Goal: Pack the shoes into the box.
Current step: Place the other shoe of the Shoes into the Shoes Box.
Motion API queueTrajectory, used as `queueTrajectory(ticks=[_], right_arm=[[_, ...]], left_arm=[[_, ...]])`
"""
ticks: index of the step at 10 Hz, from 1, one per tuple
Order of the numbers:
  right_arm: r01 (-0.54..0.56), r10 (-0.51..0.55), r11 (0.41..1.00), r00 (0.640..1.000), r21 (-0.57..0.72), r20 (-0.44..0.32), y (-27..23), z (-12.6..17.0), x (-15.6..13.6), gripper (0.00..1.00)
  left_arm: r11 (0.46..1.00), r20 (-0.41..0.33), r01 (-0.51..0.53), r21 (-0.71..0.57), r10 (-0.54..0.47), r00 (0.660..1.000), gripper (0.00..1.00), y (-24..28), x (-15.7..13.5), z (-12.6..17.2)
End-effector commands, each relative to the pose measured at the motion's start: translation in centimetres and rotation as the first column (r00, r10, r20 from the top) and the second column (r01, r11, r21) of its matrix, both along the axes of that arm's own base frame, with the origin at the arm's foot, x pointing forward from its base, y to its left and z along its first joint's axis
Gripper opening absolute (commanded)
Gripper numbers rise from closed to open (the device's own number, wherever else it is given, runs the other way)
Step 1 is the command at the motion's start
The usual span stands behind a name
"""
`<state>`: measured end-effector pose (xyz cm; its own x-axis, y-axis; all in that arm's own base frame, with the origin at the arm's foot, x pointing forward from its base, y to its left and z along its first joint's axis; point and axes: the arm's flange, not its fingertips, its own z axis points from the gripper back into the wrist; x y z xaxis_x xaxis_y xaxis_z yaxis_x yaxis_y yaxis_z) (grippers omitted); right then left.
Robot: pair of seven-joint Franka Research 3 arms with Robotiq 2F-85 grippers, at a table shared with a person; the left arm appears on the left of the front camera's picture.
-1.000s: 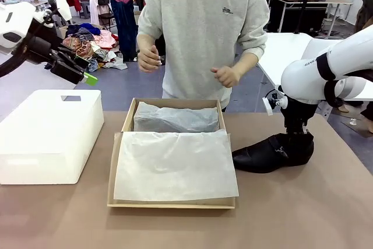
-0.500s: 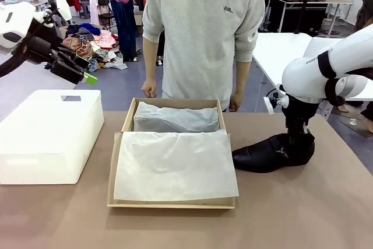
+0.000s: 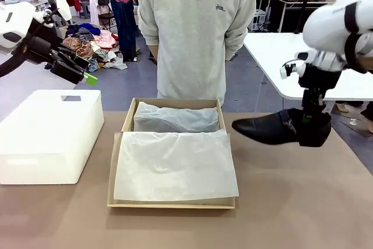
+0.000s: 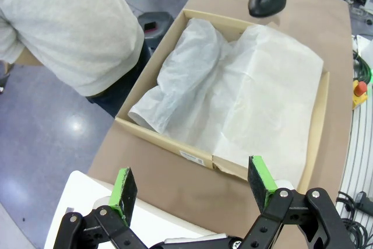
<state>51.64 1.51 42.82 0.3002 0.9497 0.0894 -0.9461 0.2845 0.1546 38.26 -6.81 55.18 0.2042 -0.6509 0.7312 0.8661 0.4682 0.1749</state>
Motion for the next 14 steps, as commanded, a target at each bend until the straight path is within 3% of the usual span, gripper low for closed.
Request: queueTrajectory(ticks=[1, 5, 6, 12, 14], right_arm=[[0.178, -0.178, 0.984, 0.984, 0.024, 0.006, 1.0, 2.7, -0.1, 0.00], [0.225, -0.223, 0.974, 0.973, -0.029, 0.054, 2.5, 4.0, -0.9, 0.00], [0.204, -0.204, 0.979, 0.979, 0.000, 0.020, 1.6, 3.9, -0.5, 0.00], [0.214, -0.213, 0.977, 0.977, -0.008, 0.014, 1.8, 3.6, -0.4, 0.00], [0.404, -0.404, 0.914, 0.915, 0.017, -0.005, 4.5, 6.3, -0.8, 0.00]], left_arm=[[1.000, 0.007, 0.018, -0.010, -0.018, 1.000, 1.00, 0.2, 0.2, 0.0], [1.000, 0.007, 0.018, -0.010, -0.018, 1.000, 1.00, 0.2, 0.2, 0.0], [1.000, 0.007, 0.018, -0.010, -0.018, 1.000, 1.00, 0.2, 0.2, 0.0], [1.000, 0.007, 0.018, -0.010, -0.018, 1.000, 1.00, 0.2, 0.2, 0.0], [1.000, 0.007, 0.018, -0.010, -0.018, 1.000, 1.00, 0.2, 0.2, 0.0]])
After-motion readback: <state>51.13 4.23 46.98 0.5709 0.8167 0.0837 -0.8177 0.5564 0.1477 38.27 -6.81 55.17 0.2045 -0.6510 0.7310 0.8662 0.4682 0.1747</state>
